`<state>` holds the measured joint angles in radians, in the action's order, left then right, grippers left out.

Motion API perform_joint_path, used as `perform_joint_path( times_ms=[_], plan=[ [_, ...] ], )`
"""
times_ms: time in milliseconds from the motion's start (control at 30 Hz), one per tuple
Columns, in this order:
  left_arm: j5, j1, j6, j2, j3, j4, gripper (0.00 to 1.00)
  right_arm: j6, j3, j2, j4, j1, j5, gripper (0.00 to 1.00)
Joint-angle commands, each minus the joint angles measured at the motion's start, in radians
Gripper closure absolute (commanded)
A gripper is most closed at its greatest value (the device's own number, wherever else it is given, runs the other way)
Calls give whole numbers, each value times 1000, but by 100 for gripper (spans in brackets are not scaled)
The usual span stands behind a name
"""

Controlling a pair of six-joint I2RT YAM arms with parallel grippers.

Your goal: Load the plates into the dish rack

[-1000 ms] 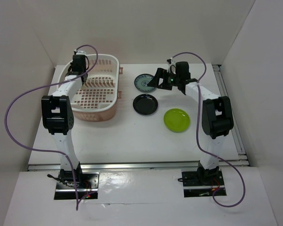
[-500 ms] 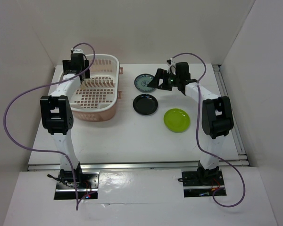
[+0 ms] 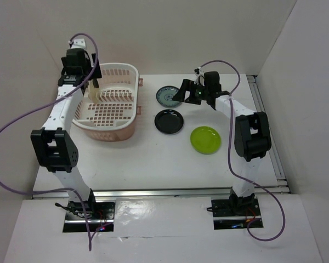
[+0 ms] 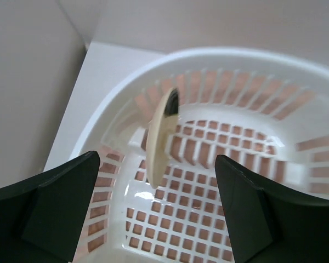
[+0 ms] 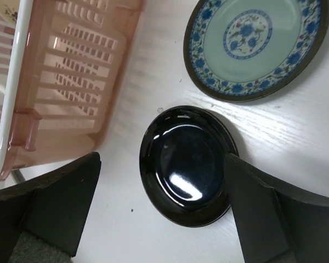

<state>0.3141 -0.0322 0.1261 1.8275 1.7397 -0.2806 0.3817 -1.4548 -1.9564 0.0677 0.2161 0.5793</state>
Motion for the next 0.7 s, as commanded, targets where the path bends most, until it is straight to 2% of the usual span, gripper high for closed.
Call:
perform_joint_path(
  times_ms=[0, 33, 67, 200, 267, 300, 367, 533, 667],
  plan=[
    [-164, -6, 127, -151, 76, -41, 0, -35, -88, -22, 21, 9, -55, 0],
    [-190, -6, 157, -169, 77, -66, 0, -46, -88, -22, 36, 9, -67, 0],
    [-289, -6, 176, -186, 77, -66, 0, -46, -102, -32, 37, 0, -78, 0],
    [-533, -6, 263, -272, 77, -80, 0, -46, -136, -42, 59, -43, -98, 0],
    [-639, -6, 303, -322, 29, -54, 0, -46, -165, -52, 69, -55, -116, 0],
    [-740, -6, 357, -336, 9, -19, 0, -37, -165, -74, 79, -70, -116, 0],
    [-841, -6, 394, -379, -89, 43, 0, -26, -177, -90, 80, -84, -116, 0],
    [-880, 46, 428, -419, -274, 115, 0, -26, -177, -122, 80, -84, -118, 0],
    [-817, 152, 334, -439, -244, 40, 0, -26, -168, -171, 60, -75, -102, 0]
  ],
)
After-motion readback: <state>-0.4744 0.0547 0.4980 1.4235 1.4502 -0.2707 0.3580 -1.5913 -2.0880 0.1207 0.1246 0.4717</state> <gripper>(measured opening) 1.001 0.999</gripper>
